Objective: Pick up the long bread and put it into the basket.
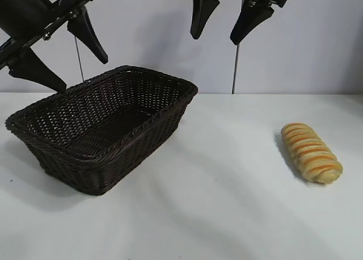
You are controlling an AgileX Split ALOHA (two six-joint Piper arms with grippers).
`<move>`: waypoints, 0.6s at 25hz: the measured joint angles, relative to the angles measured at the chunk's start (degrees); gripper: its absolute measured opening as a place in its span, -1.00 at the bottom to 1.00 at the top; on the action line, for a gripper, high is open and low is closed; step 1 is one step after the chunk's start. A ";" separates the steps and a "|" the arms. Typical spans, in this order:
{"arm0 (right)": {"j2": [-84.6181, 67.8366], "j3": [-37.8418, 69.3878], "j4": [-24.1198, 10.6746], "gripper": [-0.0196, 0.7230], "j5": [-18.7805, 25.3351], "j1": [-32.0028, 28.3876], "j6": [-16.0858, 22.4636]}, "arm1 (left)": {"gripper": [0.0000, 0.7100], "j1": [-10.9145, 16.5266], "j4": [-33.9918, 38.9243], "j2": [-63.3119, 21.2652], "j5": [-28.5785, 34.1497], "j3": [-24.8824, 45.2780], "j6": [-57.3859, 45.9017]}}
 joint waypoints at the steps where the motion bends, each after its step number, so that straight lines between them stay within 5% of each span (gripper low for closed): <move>1: 0.00 0.00 0.00 0.53 0.00 0.00 0.00 | 0.55 0.00 1.01 -1.05 0.43 0.00 -1.36; 9: 0.00 0.00 0.00 0.53 0.00 0.00 0.00 | 0.55 0.00 10.64 -8.08 4.97 0.07 -13.66; 15: 0.00 0.00 0.00 0.53 0.00 0.00 0.00 | 0.55 0.02 12.08 -12.23 5.24 6.51 -19.21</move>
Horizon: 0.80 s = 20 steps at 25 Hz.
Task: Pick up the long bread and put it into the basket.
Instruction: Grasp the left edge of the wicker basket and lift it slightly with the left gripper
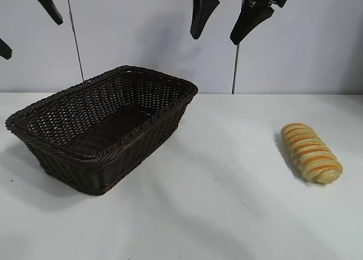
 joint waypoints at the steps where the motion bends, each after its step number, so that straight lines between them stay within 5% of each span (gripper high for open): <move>1: 0.00 0.00 0.00 0.53 0.00 0.00 0.00 | 0.55 0.00 0.07 -0.63 -0.33 1.64 -0.98; 10: 0.00 0.00 0.00 0.53 0.00 0.00 0.00 | 0.55 -1.29 0.19 -2.81 -8.98 13.52 -12.27; 15: 0.00 0.00 0.00 0.53 0.00 0.00 0.00 | 0.55 -5.11 1.38 -2.81 -14.81 14.84 -18.66; 20: 0.00 0.00 0.00 0.53 0.00 0.00 0.00 | 0.55 -5.48 3.34 -0.13 -16.23 14.84 -22.38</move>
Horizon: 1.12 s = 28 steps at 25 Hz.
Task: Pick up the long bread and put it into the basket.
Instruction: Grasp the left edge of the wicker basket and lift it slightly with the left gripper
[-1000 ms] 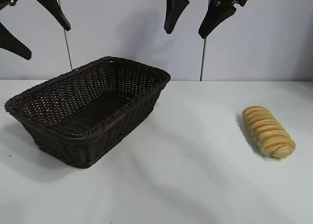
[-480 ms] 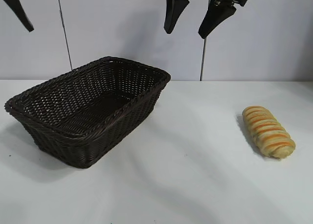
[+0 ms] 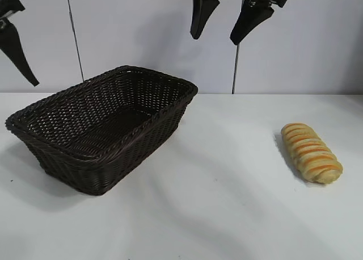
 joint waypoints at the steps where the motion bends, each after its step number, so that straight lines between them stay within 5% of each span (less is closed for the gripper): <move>1: 0.00 0.00 0.00 0.53 0.00 0.00 0.00 | 0.55 0.00 0.02 0.77 -0.01 0.00 -0.14; 28: 0.00 0.00 0.00 0.53 0.06 0.00 0.00 | 0.55 0.00 -0.46 18.85 -14.79 0.00 -0.17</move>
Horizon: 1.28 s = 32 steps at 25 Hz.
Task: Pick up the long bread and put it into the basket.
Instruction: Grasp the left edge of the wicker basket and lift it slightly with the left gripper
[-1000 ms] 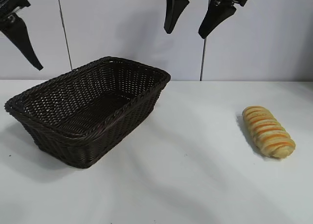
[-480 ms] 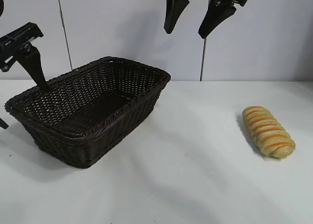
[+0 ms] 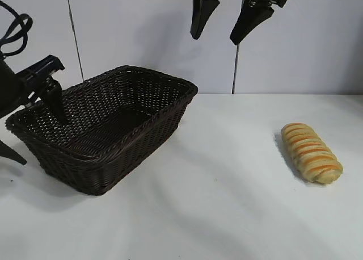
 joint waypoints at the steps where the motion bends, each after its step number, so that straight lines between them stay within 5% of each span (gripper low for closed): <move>1: 0.00 0.00 0.00 0.53 0.00 0.00 0.00 | 0.55 0.00 -0.19 0.22 -0.16 0.00 0.02; 8: 0.00 0.00 0.00 0.53 0.00 0.00 0.00 | 0.43 0.00 -0.39 0.71 -0.31 0.00 0.63; 21: 0.00 0.00 0.00 0.53 0.00 0.00 0.00 | -0.71 0.00 -1.09 0.71 -0.17 0.00 1.25; 32: 0.00 0.00 0.00 0.53 -0.07 0.00 0.00 | -0.72 0.00 -1.20 0.71 3.64 -1.26 1.50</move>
